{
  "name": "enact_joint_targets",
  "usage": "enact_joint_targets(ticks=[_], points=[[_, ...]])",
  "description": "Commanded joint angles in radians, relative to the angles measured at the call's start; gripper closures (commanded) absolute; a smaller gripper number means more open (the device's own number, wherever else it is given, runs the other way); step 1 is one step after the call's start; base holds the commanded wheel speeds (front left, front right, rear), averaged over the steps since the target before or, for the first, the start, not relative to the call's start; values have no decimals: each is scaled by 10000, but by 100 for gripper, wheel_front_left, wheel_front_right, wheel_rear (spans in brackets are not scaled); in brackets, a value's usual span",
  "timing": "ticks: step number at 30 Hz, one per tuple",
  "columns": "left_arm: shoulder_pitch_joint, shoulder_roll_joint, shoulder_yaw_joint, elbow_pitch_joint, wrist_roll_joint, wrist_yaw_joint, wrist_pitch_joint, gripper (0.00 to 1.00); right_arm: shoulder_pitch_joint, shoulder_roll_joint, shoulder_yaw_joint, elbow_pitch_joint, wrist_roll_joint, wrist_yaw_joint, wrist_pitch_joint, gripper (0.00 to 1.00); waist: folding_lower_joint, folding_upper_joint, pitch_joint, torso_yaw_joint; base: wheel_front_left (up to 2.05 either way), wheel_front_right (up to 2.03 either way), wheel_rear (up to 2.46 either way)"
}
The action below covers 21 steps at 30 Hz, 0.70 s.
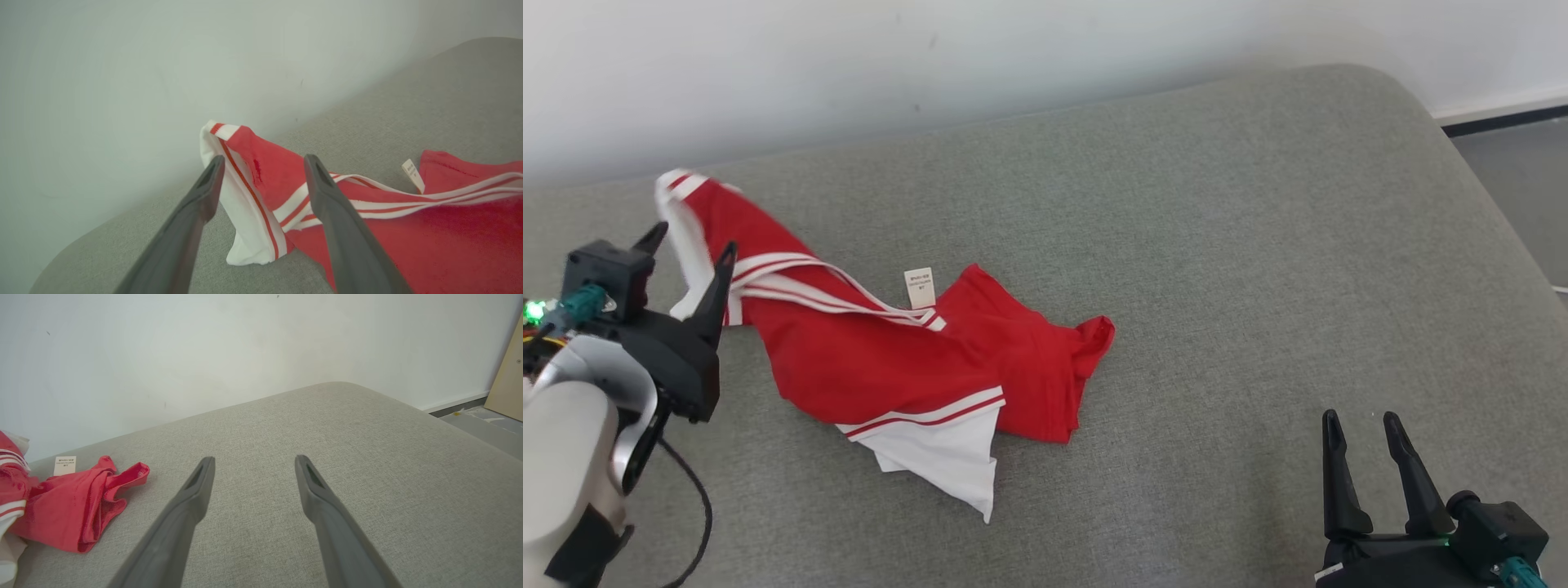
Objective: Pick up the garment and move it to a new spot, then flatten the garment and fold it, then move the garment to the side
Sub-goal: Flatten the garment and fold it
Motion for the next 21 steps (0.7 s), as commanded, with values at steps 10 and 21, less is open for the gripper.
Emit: enact_joint_targets(ticks=[10,21], points=[[5,-311,192,-1010,-345,335,-836,0,333,-17,-111,83,-70,35,-5,0,-1,0,-812,852,0,0,0],[2396,-958,553,-3764,-607,2056,-1570,0,682,-15,-96,92,-61,35,-5,0,-1,0,-1318,1314,0,0,0]])
